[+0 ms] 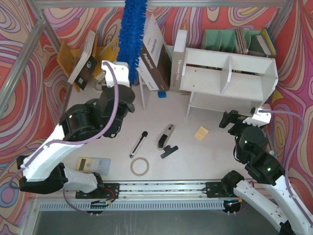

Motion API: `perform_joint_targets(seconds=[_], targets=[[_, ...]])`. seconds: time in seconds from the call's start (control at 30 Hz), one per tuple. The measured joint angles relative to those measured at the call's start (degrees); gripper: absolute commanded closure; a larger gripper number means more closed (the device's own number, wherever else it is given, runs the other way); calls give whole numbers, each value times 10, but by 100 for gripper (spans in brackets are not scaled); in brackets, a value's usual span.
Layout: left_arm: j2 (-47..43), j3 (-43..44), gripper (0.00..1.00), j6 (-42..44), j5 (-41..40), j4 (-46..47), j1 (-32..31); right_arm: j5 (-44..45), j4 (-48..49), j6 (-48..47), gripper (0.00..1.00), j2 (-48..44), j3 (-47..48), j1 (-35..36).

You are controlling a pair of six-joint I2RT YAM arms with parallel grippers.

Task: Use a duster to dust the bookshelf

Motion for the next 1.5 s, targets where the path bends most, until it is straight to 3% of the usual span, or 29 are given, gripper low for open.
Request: perform_joint_targets(seconds=[0.17, 0.3, 0.53, 1.07, 1.5], targets=[[-26, 6, 100, 34, 2, 22, -5, 0, 0, 0, 18, 0, 0, 0], [-22, 29, 100, 71, -5, 50, -51, 0, 0, 0, 18, 0, 0, 0], [69, 104, 100, 107, -10, 87, -142, 0, 0, 0, 18, 1, 0, 0], [283, 158, 100, -32, 126, 52, -141, 0, 0, 0, 18, 0, 0, 0], [286, 118, 100, -178, 120, -32, -72, 0, 0, 0, 18, -7, -1, 0]])
